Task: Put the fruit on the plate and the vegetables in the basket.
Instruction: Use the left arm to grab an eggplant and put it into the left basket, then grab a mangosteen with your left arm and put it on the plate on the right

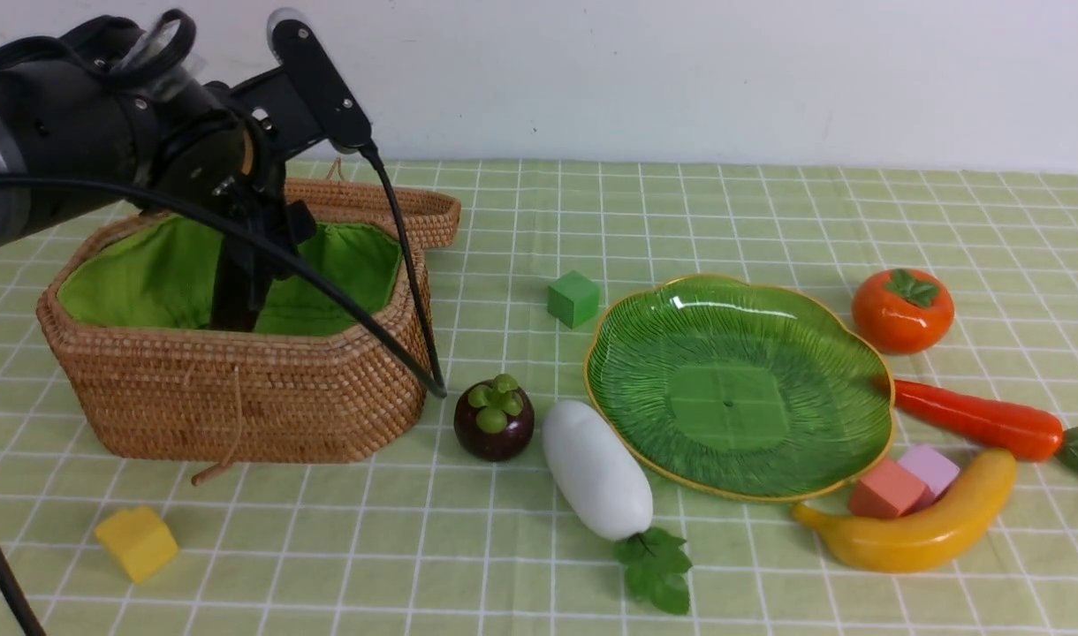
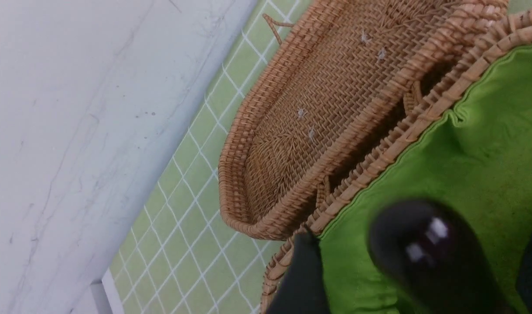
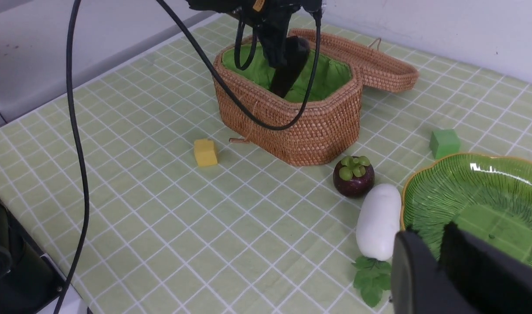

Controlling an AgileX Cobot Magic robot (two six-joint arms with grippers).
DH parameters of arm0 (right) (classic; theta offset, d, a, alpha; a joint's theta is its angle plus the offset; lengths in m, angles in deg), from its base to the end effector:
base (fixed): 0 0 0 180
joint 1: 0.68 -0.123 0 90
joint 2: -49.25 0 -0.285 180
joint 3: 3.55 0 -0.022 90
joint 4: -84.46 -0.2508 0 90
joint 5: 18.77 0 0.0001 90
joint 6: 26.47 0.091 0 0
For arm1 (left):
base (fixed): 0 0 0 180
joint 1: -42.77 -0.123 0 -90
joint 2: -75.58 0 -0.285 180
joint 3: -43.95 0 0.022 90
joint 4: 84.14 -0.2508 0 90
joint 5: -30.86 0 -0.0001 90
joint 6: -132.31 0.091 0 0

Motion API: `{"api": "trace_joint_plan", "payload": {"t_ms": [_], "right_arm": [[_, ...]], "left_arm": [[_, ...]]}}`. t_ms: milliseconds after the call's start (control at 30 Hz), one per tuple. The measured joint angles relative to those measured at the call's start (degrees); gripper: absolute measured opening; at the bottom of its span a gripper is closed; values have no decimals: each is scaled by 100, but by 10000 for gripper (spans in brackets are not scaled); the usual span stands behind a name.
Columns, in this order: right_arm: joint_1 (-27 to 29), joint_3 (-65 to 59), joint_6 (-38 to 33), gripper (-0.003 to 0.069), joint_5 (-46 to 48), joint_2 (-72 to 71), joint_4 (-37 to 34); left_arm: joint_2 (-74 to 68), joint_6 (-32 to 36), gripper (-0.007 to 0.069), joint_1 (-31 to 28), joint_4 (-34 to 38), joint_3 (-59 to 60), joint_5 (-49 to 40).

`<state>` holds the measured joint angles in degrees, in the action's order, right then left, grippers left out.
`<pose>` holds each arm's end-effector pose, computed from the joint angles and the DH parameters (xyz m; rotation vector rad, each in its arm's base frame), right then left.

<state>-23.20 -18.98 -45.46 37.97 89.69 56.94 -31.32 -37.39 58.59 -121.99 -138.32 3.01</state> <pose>0.0396 0.0545 0.4388 -0.6873 1.8015 0.6068 0.3923 -0.0840 0.3008 0.9945 2.0251 0.5979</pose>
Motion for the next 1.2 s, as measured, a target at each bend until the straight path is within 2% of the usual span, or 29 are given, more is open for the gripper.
{"api": "trace_joint_plan", "payload": {"t_ms": [133,233,400,433,533,567,600,633,767,933,1000,1067,1133,1200], "right_arm": [[0,0,0,107,5,0,0],[0,0,0,107,39,0,0],[0,0,0,107,120,0,0],[0,0,0,107,161,0,0],[0,0,0,107,343,0,0],[0,0,6,107,409,0,0],[0,0,6,107,442,0,0],[0,0,70,107,585,0,0],[0,0,243,107,999,0,0],[0,0,263,107,1466,0,36],[0,0,263,108,1562,0,48],[0,0,263,109,1585,0,66],[0,0,263,110,1585,0,72],[0,0,263,110,1585,0,85]], "left_arm": [[13,-116,618,0,156,0,-65],[113,-446,572,29,623,0,-242],[573,-1278,380,339,1462,0,-663],[717,-1523,295,504,1658,0,-844],[1045,-2109,106,921,2183,-3,-1338],[1109,-2175,55,1062,2378,-3,-1505],[1132,-2216,34,1138,2451,-7,-1635],[1194,-2284,-13,1459,2739,-10,-1926],[1098,-2344,-13,2219,3265,-10,-2583],[703,-2356,10,2652,3455,-15,-2535],[491,-2356,64,2665,3436,-52,-2521],[223,-2305,150,2660,3393,-143,-2521],[-31,-2051,243,2660,3330,-293,-2528],[-319,-1487,368,2649,3174,-501,-2528]]}}
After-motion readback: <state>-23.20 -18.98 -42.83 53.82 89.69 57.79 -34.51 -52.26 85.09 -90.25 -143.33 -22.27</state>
